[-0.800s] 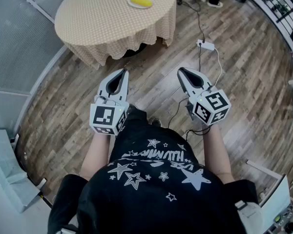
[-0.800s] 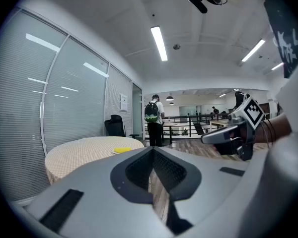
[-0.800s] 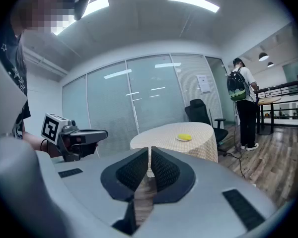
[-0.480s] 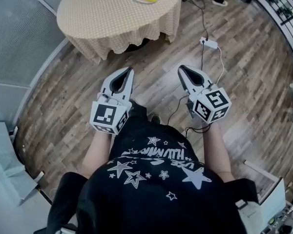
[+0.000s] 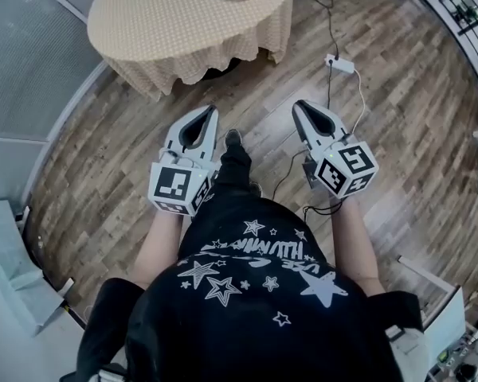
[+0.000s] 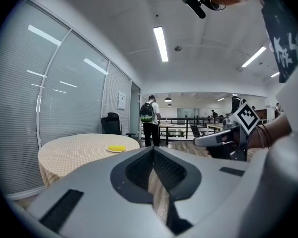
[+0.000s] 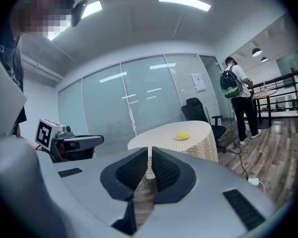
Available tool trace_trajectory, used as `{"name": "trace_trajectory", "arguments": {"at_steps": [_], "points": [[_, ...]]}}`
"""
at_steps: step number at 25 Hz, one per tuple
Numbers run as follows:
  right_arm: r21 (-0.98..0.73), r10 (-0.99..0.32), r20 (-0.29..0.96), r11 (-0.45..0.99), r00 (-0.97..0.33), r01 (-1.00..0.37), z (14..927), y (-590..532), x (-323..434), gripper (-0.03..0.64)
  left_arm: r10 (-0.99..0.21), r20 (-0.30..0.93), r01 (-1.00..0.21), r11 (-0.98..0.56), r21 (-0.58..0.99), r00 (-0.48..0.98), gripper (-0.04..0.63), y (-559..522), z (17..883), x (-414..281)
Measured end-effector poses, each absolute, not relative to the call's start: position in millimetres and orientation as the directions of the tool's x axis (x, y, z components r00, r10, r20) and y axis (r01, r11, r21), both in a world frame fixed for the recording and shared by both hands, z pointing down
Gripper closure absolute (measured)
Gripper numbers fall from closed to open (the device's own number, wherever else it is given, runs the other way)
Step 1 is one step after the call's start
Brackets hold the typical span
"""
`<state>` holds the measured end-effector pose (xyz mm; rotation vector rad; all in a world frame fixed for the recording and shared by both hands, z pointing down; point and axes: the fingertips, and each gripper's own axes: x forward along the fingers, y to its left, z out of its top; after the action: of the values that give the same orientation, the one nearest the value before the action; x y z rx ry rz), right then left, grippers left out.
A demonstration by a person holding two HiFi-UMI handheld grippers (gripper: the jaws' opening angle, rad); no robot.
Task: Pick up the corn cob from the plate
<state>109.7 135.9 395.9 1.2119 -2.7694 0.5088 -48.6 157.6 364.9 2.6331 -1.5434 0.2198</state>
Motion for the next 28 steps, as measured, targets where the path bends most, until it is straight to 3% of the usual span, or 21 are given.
{"name": "trace_trajectory", "arguments": {"at_steps": [5, 28], "points": [[-0.272, -0.719, 0.231, 0.598, -0.655, -0.753, 411, 110, 115, 0.577, -0.881, 0.099, -0.886, -0.462, 0.037, 0.463, 0.589, 128, 367, -57], [-0.347, -0.696, 0.345, 0.529, -0.630, -0.774, 442, -114, 101, 0.577, -0.875, 0.249, -0.908, -0.414, 0.060, 0.415, 0.589, -112, 414, -97]]}}
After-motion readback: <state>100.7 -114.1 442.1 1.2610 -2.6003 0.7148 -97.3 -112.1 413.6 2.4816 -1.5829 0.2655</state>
